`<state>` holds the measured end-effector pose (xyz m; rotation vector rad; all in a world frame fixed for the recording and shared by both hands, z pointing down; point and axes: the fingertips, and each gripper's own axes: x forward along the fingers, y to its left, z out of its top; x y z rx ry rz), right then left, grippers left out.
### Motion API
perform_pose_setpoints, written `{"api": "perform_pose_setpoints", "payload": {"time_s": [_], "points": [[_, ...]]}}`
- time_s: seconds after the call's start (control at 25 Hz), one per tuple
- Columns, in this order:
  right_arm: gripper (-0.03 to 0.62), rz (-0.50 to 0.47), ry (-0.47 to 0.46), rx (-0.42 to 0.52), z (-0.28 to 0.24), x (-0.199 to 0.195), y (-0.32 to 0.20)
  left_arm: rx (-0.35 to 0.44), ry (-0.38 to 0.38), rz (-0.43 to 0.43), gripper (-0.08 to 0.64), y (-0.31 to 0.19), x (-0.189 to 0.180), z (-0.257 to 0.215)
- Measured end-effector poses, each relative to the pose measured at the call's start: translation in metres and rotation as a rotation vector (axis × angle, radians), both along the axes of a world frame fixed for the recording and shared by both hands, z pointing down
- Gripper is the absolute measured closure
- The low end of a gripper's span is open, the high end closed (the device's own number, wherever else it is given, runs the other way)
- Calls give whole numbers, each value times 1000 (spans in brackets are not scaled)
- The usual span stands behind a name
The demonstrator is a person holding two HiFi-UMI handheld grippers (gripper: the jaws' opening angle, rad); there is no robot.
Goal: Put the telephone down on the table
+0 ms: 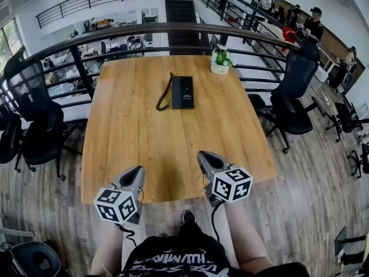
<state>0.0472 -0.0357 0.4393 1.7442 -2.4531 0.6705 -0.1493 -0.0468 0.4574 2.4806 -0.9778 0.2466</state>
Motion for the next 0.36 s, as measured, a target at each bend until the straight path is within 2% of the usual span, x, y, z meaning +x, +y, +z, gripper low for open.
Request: {"api": "perform_pose_setpoints", "payload": {"time_s": [0.36], "points": [[594,13,9,-12,5,-12,24,-11,3,10,558,22,-13,6]]}}
